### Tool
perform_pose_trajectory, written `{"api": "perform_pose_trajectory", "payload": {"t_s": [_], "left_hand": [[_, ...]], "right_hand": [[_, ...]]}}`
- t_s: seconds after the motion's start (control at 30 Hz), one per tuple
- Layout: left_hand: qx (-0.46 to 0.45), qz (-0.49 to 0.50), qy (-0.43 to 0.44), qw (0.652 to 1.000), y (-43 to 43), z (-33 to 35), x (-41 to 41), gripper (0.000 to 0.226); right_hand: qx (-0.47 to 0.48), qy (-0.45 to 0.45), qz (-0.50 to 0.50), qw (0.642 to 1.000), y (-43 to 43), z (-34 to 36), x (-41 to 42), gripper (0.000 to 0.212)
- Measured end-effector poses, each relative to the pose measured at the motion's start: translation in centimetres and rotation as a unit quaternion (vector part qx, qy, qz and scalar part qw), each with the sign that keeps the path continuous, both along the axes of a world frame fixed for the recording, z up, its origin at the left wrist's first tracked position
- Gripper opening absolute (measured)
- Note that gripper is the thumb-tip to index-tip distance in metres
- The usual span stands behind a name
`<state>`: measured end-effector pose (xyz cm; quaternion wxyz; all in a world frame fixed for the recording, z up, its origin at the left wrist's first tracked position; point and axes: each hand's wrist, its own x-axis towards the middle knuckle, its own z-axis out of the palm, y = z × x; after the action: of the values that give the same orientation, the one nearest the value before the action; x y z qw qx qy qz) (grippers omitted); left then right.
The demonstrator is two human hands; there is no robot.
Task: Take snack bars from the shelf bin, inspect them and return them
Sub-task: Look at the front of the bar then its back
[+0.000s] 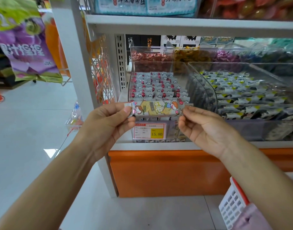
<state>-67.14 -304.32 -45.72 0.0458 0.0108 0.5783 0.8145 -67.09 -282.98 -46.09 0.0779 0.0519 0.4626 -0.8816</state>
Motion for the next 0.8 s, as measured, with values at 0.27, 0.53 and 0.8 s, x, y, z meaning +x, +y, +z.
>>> {"api": "perform_pose_trajectory", "payload": {"t_s": [0.27,0.53,0.8], "left_hand": [[0.001,-0.017,0.018,1.0,-0.06,0.34,0.39,0.039],[-0.004,-0.011,-0.001,1.0,-0.39,0.06,0.25,0.017],[-0.1,-0.007,0.075,0.992,0.1,-0.07,0.58,0.028]], "right_hand": [[0.01,0.024,0.004,1.0,0.23,0.02,-0.05,0.022],[0.07,0.062,-0.025,0.995,0.24,-0.21,-0.04,0.025],[0.194,0.168,-0.052,0.965,-0.14,-0.25,0.14,0.021]]}}
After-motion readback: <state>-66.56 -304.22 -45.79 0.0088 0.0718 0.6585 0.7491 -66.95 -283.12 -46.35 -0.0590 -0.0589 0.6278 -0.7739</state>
